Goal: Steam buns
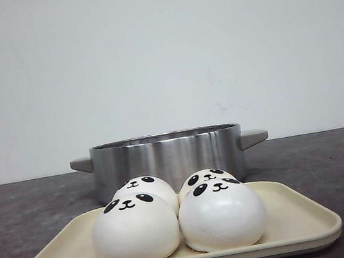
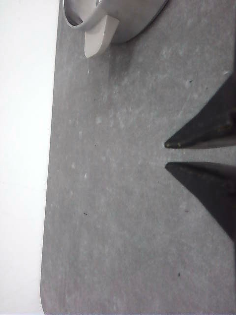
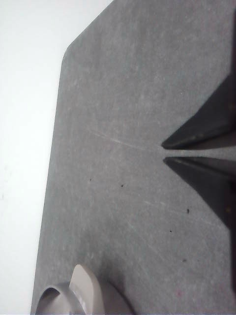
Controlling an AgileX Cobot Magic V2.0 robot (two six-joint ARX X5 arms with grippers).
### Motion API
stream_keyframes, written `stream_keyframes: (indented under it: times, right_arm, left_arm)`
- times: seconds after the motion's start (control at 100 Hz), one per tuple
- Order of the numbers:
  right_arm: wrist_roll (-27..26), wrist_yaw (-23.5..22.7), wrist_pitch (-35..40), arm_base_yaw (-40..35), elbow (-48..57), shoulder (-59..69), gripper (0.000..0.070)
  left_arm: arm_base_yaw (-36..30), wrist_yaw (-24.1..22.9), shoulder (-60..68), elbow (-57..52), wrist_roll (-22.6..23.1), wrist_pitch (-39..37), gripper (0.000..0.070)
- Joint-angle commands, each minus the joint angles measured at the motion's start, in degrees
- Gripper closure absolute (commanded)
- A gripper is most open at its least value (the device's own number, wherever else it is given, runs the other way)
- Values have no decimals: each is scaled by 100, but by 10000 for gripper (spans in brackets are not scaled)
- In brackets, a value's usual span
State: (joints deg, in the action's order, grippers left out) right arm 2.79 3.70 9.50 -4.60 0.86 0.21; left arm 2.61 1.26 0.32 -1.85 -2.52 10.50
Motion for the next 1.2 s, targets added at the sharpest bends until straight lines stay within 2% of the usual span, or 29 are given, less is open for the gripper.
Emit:
stream_keyframes:
  times: [0.0, 1.19]
  right_arm:
    - [26, 22, -46, -20, -17, 0, 681]
    - [-31, -55, -181, -20, -17, 0, 682]
  left_arm:
    - [9, -17, -7, 103, 31, 22, 700]
    - [11, -17, -7, 103, 33, 22, 700]
